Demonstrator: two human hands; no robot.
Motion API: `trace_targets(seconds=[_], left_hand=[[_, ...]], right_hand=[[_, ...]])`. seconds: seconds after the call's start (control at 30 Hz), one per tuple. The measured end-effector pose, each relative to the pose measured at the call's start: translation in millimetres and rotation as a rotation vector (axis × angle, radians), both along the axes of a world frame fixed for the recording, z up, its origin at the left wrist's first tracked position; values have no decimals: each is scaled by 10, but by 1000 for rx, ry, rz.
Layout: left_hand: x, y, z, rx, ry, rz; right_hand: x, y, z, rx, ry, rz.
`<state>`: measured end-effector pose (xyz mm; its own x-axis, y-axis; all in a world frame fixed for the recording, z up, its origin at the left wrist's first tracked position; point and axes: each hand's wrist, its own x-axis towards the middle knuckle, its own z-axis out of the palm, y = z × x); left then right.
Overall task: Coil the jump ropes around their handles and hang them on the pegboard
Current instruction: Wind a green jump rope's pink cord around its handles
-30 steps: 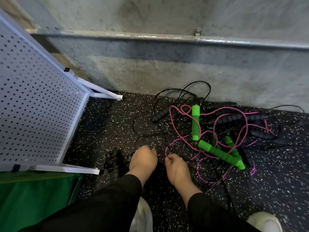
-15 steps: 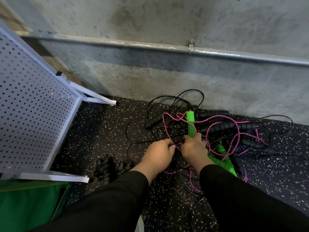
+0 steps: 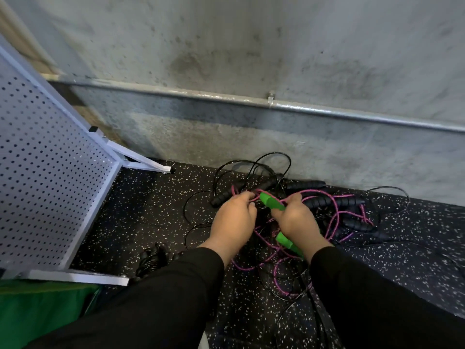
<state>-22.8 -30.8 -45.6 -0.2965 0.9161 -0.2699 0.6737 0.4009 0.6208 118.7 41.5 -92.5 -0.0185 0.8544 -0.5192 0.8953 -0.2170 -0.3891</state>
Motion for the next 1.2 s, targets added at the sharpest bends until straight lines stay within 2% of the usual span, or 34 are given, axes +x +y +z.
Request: trace_targets(seconds=[0.07,0.27,0.37,0.5,0.6,0.77,0.9,1.0,1.13,1.2], left_hand=[[3,28,180,69,-11,3],[82,-34,904,140,-49,-144],[158,-138,1311,213,-141,-194],[262,-290,1835,323,-275,-177],[327,-347,2188,453,-279,-158],[440,-481,2635,651,-549,-99],[594,-539,2781,694,-721,-52],[654,-561,2775,642,-646,15],[686,-504,2664,314,-262,-83],[726,-462,2638,271,-290,-71]], right_hand=[[91,70,295,-131,-24,110],[362,8,1613,-126,-9,259],[476,-136,2224,-258,103,311],[718,-389,2831,-74,351,250],[850,-680,3216,-57,627,235],[969,-1040,3529,136,835,223],[1052,-1138,3609,285,960,164],[1115,-1127,3652,407,1077,81],[1218,-1045,3708,495,1243,-76],[1285,-964,3679,469,1207,-107]])
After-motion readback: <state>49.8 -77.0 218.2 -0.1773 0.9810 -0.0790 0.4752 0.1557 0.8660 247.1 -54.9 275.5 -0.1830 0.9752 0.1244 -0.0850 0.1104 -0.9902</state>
